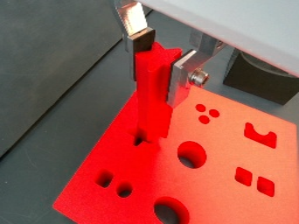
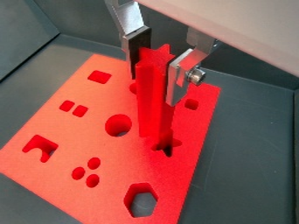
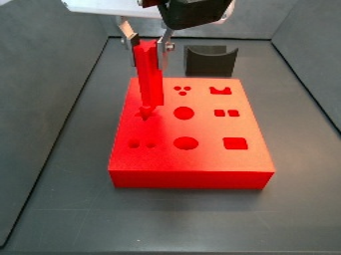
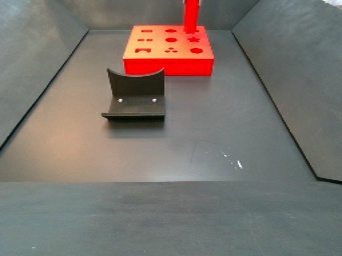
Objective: Insert the star object.
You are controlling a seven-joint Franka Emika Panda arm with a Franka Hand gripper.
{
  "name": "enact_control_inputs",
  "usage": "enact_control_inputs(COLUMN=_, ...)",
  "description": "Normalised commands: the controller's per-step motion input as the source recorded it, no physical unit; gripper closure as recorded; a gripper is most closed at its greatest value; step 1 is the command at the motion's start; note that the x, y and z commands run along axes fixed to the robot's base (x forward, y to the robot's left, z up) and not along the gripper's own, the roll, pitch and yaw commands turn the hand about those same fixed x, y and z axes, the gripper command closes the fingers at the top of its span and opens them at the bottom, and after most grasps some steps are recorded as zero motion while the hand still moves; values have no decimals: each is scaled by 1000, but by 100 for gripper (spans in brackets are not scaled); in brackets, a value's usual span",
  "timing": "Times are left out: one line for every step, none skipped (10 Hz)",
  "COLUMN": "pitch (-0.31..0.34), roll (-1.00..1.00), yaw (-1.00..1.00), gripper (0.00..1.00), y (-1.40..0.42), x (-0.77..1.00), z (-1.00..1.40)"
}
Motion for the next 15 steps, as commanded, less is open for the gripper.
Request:
enact_control_inputs(pitch=0, roll=26, yaw=-57, gripper=100, y=0, x=0, z=-169)
enact_control_inputs(pitch=0, roll=26, yaw=-86, gripper=100, y=0, x=0, z=-200)
enact_control_inputs(pitch=0, roll=0, yaw=-120, gripper=100, y=0, x=0, z=-271)
enact_control_inputs(pitch=0, roll=-40, yaw=-203, gripper=100, y=0, x=0, z=-309)
enact_control_inputs(pitch=0, roll=-63, yaw=-260, gripper=100, y=0, x=0, z=-249)
enact_control_inputs(pitch=24, roll=-49, yaw=-269, gripper=100, y=0, x=0, z=-174)
enact_control_inputs(pitch=43, roll=-11, yaw=-234, gripper=100, y=0, x=-86, z=-40)
enact_control_inputs(pitch=17, roll=0, yaw=-177, gripper=100, y=0, x=-163, z=0)
enact_control_inputs(pitch=0, roll=-9, yaw=-106, gripper=100, y=0, x=-240, z=0)
enact_control_inputs(pitch=0, roll=-20, yaw=-37, gripper=100, y=0, x=-263, z=0)
enact_control_inputs(pitch=-19, roll=-4, yaw=0, gripper=100, y=-6, x=0, z=-20)
enact_control_inputs(pitch=-19, roll=0, yaw=169, gripper=100, y=0, x=60, z=-106)
enact_control_inputs(pitch=-14, roll=0, yaw=317, gripper=100, y=0, x=154, z=-146)
enact_control_inputs(pitch=-13, roll=0, yaw=369, gripper=100, y=0, x=203, z=-180)
enact_control_inputs(pitch=-10, roll=4, yaw=177, gripper=100, y=0, x=83, z=-129)
